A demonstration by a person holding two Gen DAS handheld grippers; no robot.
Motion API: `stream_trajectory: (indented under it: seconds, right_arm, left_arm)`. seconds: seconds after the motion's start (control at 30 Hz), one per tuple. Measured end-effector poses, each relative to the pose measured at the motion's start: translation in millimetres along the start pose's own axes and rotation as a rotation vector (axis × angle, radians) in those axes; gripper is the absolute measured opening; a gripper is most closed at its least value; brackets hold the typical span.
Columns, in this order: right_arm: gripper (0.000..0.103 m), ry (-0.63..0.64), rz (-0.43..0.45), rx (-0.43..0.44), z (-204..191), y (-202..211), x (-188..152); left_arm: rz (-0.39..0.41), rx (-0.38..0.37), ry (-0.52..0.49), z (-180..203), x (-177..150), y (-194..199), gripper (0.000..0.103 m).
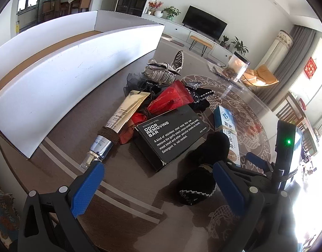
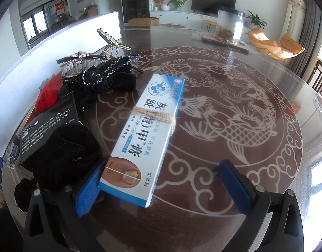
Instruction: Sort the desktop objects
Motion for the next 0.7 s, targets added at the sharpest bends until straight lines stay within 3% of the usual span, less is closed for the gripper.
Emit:
stream_trajectory:
  seconds: [0.23, 0.57, 0.7]
  right_arm:
    - [0.103, 0.0, 0.0, 0.0, 0.0, 0.1, 0.0]
    - [0.103, 0.0, 0.0, 0.0, 0.0, 0.2, 0.0]
    - [0.103, 0.0, 0.0, 0.0, 0.0, 0.1, 0.1]
  left_arm:
    - [-0.037, 0.035, -0.103, 13.7, -6.8, -8.5, 0.103]
    - [-0.05, 0.011, 0.007, -2.3, -7.4, -7.7, 0.103]
    - [-0.014, 0.001, 0.024, -1.2, -2.6, 0.8, 0.103]
Point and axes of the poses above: each gripper's, at about its wrist camera, not at the fingertips, and y roughly against the way its jaws point, z to its right, x to its top, the point moved 9 cm from there along -y, roughly the way its jaws point, and after that the axes turned 11 degrees about z, right-handed, at the moved point
